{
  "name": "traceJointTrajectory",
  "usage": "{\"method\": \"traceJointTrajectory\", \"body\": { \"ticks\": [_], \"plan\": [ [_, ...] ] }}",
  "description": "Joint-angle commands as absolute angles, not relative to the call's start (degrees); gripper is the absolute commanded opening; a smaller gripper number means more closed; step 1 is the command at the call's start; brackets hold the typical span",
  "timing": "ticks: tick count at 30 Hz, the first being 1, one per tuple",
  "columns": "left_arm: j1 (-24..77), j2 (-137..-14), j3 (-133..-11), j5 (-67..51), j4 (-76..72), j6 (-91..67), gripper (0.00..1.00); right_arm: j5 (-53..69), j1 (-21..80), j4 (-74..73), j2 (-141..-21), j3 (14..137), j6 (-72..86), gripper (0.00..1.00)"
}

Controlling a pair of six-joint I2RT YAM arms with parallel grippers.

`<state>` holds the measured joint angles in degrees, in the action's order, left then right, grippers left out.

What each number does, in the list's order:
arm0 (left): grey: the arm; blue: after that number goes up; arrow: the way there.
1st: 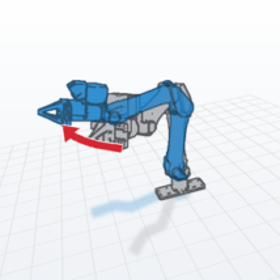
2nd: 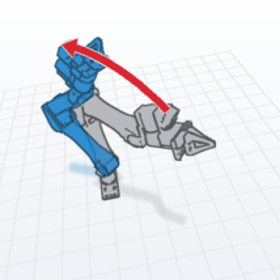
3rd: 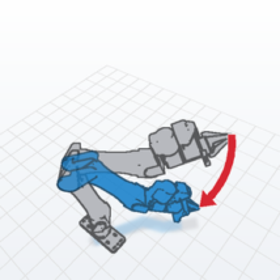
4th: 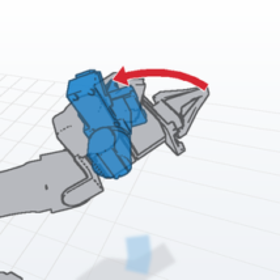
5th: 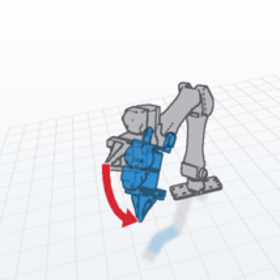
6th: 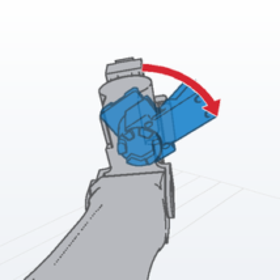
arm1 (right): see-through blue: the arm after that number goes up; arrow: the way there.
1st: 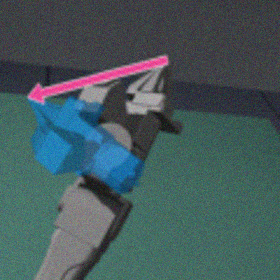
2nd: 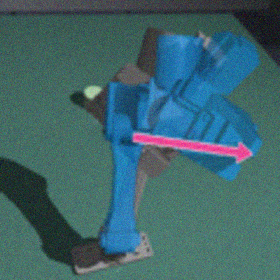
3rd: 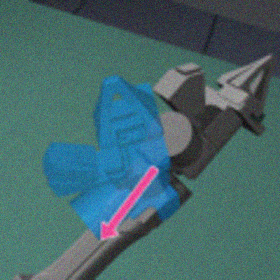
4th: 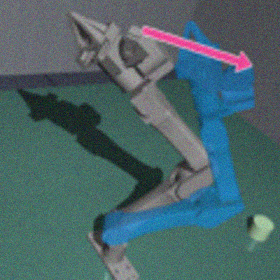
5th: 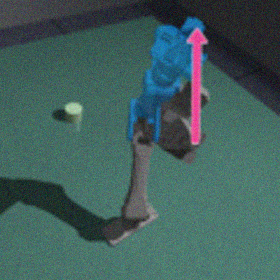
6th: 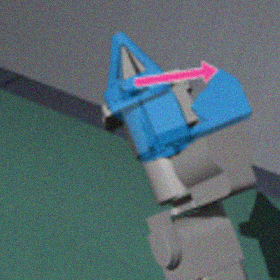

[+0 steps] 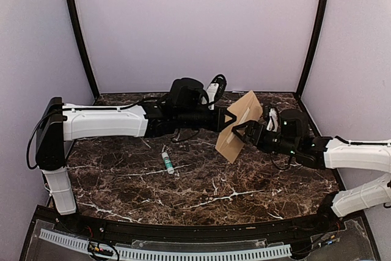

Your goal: Place the letter into the envelope and seal it

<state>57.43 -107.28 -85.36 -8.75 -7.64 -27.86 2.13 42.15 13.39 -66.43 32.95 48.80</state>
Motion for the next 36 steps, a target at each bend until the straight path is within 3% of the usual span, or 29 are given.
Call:
{"method": "traceJointTrajectory", "body": {
  "ticks": [1, 19, 26, 36],
  "plan": [
    [57.7, -105.2, -87.6, -11.3, -8.8, -28.1, 0.0, 0.5, 41.9, 14.8, -66.3, 31.9, 48.9, 0.99],
    [57.8, -104.2, -87.1, -13.1, -9.3, -28.8, 0.0, -0.5, 41.8, 13.2, -64.9, 32.5, 47.0, 0.98],
    [57.7, -104.3, -85.4, -8.5, -7.8, -29.3, 0.0, -0.3, 41.8, 10.0, -55.0, 31.3, 41.8, 0.99],
    [57.5, -105.7, -78.8, -5.7, -10.3, -34.2, 0.0, -8.8, 41.7, 0.3, -37.8, 25.4, 41.3, 0.99]
  ]
}}
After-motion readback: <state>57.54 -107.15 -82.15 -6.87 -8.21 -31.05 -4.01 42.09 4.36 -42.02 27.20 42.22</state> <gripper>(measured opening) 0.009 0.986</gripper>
